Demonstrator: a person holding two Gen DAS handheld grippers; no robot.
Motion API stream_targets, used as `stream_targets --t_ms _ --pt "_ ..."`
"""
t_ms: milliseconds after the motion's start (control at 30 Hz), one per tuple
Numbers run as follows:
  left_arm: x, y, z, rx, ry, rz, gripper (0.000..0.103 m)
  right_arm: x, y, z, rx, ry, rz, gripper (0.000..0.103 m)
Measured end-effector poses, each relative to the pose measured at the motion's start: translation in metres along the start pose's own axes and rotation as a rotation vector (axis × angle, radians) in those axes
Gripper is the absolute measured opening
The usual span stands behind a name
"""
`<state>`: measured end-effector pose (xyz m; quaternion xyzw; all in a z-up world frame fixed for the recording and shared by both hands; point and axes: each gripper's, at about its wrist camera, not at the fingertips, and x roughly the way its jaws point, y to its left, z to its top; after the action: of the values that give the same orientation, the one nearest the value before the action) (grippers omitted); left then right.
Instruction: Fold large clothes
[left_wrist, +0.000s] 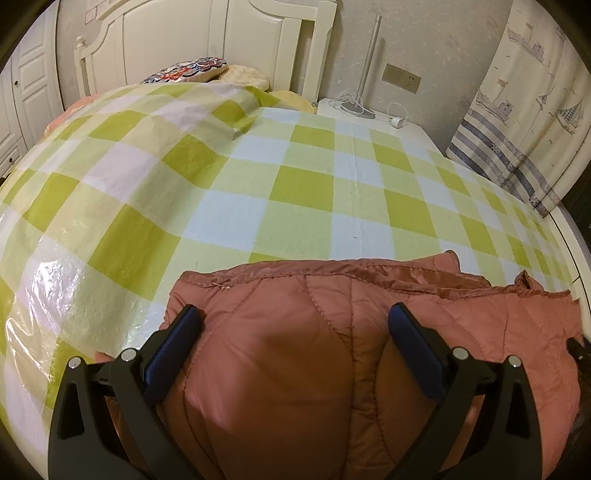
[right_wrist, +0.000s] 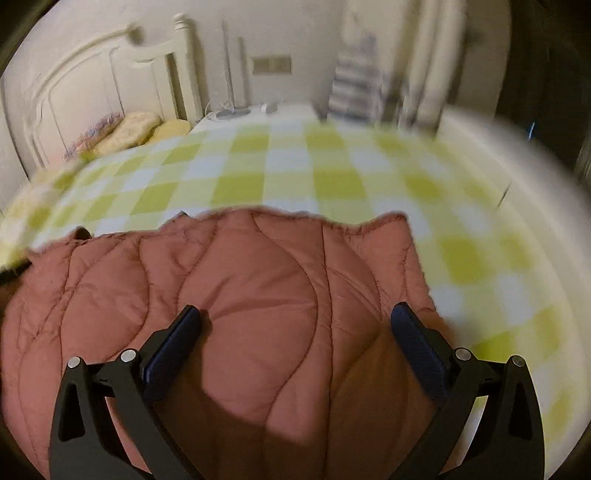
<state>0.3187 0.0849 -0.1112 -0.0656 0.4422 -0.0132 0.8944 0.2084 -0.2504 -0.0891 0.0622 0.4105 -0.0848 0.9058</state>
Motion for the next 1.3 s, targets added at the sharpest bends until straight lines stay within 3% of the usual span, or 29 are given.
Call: stream_targets --t_ms 167,300,333,400,467,533,567,633,667,833,900,1000,1067,1167,1300 --pt "0.0 0.001 0.0 0.005 0.0 0.005 0.101 0.001 0.02 -0.003 -0.092 -0.009 -0.091 0.098" --pt "-0.013 0.002 0.0 -0.015 -0.025 0.009 0.098 0.002 0.015 -0.002 -0.075 -0.006 -0.073 0.098" --pt "-0.028 -0.002 -0.002 -0.009 -0.068 -0.002 0.098 0.002 0.015 -0.002 -0.072 -0.005 -0.069 0.098" --pt "-0.057 -0.018 -0.01 0.024 -0.122 -0.102 0.098 0.004 0.016 -0.001 -0.074 -0.005 -0.073 0.098" --pt "-0.087 -0.055 -0.027 0.128 -0.155 -0.17 0.099 0.003 0.015 0.0 -0.075 -0.005 -0.074 0.098" --pt "-0.099 -0.088 -0.046 0.243 -0.185 -0.161 0.101 0.003 0.015 0.0 -0.074 -0.006 -0.072 0.098" --pt "-0.099 -0.104 -0.056 0.301 -0.187 -0.15 0.101 0.003 0.014 0.0 -0.072 -0.007 -0.07 0.098" --pt "-0.068 -0.136 -0.083 0.44 -0.111 -0.063 0.101 0.002 0.015 0.0 -0.071 -0.01 -0.067 0.098" --pt "-0.057 -0.14 -0.089 0.453 -0.095 -0.048 0.101 0.001 0.015 -0.001 -0.07 -0.012 -0.064 0.098" --pt "-0.059 -0.111 -0.081 0.325 -0.059 -0.153 0.101 0.001 0.015 -0.001 -0.066 -0.011 -0.058 0.098" --pt "-0.07 -0.086 -0.075 0.232 -0.084 -0.18 0.101 0.001 0.015 -0.001 -0.066 -0.013 -0.057 0.098" --pt "-0.081 -0.036 -0.062 0.075 -0.125 -0.128 0.101 0.001 0.014 0.0 -0.063 -0.012 -0.053 0.098" --pt "-0.075 -0.006 -0.056 0.012 -0.109 -0.092 0.101 0.001 0.015 0.0 -0.062 -0.012 -0.053 0.098" --pt "-0.061 0.017 -0.058 -0.016 -0.065 -0.133 0.101 0.002 0.015 0.0 -0.062 -0.009 -0.045 0.099" --pt "-0.058 -0.003 -0.058 0.067 -0.076 -0.031 0.101 0.003 0.015 0.0 -0.059 -0.004 -0.041 0.099"
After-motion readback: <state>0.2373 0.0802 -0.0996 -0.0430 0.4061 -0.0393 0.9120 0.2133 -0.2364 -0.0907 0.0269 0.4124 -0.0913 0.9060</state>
